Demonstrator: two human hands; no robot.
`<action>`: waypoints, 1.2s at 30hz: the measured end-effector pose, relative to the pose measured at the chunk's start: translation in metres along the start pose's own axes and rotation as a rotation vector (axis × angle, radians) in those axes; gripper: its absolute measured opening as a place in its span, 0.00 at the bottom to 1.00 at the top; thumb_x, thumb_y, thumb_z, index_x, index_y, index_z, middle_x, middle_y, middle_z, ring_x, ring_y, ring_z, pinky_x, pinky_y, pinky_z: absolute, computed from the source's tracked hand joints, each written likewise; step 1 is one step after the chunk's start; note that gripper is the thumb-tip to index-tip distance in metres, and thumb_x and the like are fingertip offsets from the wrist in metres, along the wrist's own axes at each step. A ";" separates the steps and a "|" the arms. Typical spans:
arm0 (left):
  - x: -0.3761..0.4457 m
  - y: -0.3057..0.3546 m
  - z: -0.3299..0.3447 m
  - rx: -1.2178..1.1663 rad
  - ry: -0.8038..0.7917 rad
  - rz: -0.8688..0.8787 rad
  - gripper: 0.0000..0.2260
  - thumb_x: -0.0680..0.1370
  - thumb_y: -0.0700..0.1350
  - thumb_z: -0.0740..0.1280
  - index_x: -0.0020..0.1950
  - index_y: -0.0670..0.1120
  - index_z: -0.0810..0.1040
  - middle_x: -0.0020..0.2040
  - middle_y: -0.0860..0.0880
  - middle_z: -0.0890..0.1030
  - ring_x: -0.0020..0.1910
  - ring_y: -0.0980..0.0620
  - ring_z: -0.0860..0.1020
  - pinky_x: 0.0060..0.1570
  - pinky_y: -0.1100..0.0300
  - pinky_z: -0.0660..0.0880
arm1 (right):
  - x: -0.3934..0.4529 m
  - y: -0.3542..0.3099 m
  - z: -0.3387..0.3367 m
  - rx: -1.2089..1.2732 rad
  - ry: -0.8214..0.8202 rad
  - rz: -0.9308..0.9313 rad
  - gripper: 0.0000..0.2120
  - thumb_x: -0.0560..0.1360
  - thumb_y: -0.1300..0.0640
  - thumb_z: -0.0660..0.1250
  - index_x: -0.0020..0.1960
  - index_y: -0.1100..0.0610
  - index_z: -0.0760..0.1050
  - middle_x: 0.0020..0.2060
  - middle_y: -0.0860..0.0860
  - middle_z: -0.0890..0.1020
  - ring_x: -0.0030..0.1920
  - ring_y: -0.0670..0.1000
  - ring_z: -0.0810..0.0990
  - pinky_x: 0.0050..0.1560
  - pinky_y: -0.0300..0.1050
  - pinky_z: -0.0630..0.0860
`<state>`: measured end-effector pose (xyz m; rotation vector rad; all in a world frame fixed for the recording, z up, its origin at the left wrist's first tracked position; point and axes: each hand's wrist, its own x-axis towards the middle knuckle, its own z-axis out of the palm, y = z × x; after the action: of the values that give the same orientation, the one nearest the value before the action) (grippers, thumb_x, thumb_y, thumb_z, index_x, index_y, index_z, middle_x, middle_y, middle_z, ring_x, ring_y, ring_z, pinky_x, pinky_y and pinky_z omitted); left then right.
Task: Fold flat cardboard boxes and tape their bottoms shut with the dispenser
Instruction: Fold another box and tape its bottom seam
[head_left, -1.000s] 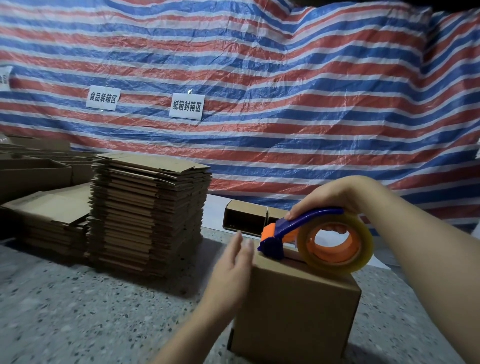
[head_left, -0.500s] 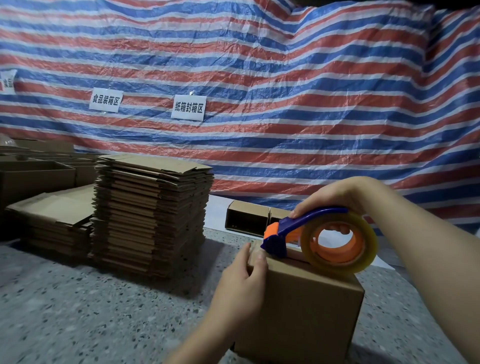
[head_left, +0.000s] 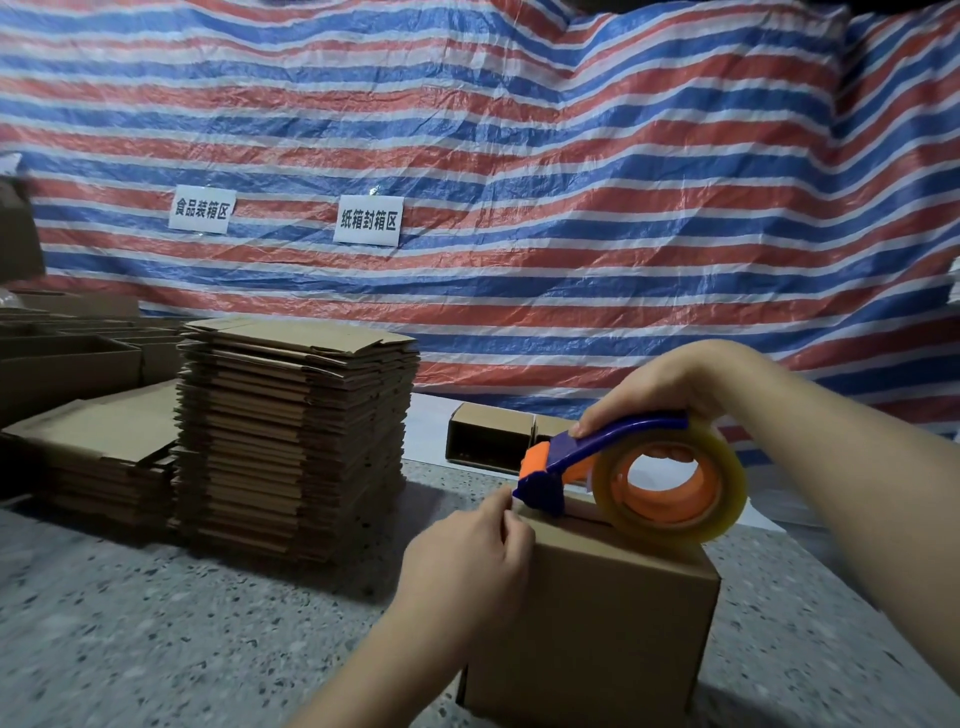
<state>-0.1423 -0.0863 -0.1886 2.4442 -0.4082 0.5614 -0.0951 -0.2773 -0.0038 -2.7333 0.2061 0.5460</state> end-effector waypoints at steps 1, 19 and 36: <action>0.000 0.000 0.000 0.020 0.011 0.001 0.18 0.82 0.54 0.49 0.71 0.58 0.67 0.47 0.52 0.81 0.45 0.53 0.78 0.44 0.55 0.76 | -0.001 0.001 -0.001 -0.003 0.005 0.004 0.27 0.67 0.35 0.75 0.54 0.55 0.82 0.38 0.52 0.86 0.32 0.48 0.83 0.33 0.39 0.79; 0.002 0.001 0.001 0.110 0.017 0.010 0.20 0.83 0.54 0.48 0.72 0.57 0.67 0.50 0.51 0.82 0.47 0.51 0.79 0.47 0.54 0.77 | -0.017 0.084 -0.013 -0.030 -0.012 0.142 0.44 0.53 0.30 0.77 0.59 0.58 0.81 0.43 0.55 0.86 0.39 0.51 0.83 0.39 0.43 0.80; 0.018 0.034 0.000 0.479 -0.210 0.424 0.32 0.79 0.69 0.50 0.74 0.50 0.65 0.75 0.51 0.68 0.74 0.52 0.63 0.74 0.55 0.58 | -0.007 0.097 -0.014 0.014 -0.047 0.104 0.51 0.47 0.28 0.80 0.62 0.56 0.80 0.44 0.55 0.86 0.39 0.50 0.83 0.40 0.43 0.81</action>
<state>-0.1411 -0.1153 -0.1636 2.9046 -0.9931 0.6334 -0.1166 -0.3717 -0.0181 -2.7048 0.3399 0.6340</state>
